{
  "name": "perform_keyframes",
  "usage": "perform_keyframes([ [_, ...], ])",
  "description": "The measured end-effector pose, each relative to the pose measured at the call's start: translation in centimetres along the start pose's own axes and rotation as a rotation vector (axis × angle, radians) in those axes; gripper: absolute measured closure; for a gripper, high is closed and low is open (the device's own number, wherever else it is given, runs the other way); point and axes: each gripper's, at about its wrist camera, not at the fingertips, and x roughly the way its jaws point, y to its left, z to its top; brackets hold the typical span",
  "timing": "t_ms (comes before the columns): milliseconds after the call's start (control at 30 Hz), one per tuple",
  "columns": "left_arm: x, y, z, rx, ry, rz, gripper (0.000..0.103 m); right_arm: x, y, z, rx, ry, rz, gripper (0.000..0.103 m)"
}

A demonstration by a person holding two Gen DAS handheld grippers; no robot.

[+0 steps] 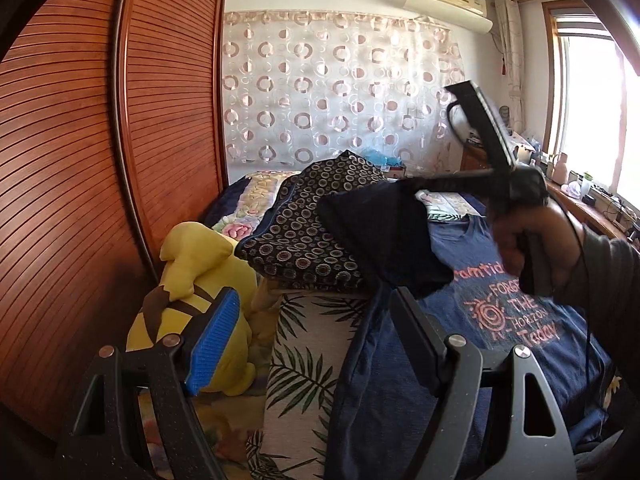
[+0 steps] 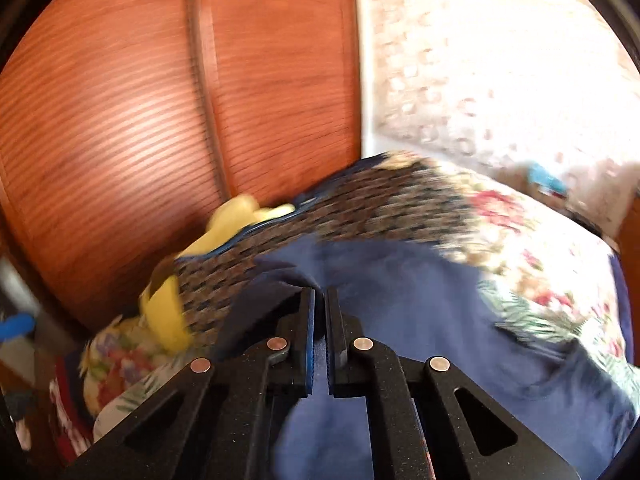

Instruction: Fold small clothes

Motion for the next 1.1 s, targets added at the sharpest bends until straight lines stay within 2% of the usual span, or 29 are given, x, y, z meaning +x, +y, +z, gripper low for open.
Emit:
perform_keyframes([
  [100, 0.4, -0.2, 0.0, 0.0, 0.007, -0.005, 0.025, -0.2, -4.2, -0.2, 0.108, -0.001, -0.114, 0.099],
  [133, 0.7, -0.3, 0.0, -0.002, 0.014, -0.008, 0.025, 0.0, -5.4, -0.4, 0.132, 0.014, -0.167, 0.095],
  [167, 0.8, -0.4, 0.0, -0.004, 0.016, -0.009, 0.025, 0.7, -6.5, -0.7, 0.139, 0.048, -0.22, 0.086],
  [267, 1.4, -0.9, 0.0, -0.002, 0.029, -0.028, 0.025, 2.1, -8.3, -1.7, 0.146, 0.115, -0.208, 0.068],
  [333, 1.9, -1.4, 0.0, 0.007, 0.038, -0.033, 0.025, 2.2, -8.7, -2.5, 0.134, 0.116, -0.22, 0.068],
  [400, 2.4, -1.8, 0.1, 0.016, 0.046, -0.041, 0.025, 1.5, -9.0, -3.2, 0.124, 0.105, -0.197, 0.065],
  [467, 3.1, -2.4, 0.1, 0.023, 0.057, -0.056, 0.025, 0.8, -9.2, -4.2, 0.125, 0.089, -0.166, 0.054],
  [500, 3.6, -2.7, 0.1, 0.026, 0.064, -0.062, 0.025, 0.5, -9.3, -4.6, 0.127, 0.086, -0.161, 0.053],
  [667, 6.2, -4.6, 0.3, 0.046, 0.094, -0.082, 0.025, -1.7, -10.6, -7.3, 0.134, 0.09, -0.12, 0.052],
  [867, 9.3, -7.3, 0.1, 0.083, 0.142, -0.133, 0.025, -7.6, -11.5, -11.1, 0.134, 0.09, -0.136, 0.052],
  [1100, 12.4, -10.8, -0.4, 0.133, 0.219, -0.185, 0.025, -14.1, -13.8, -14.4, 0.188, 0.084, -0.246, 0.052],
])
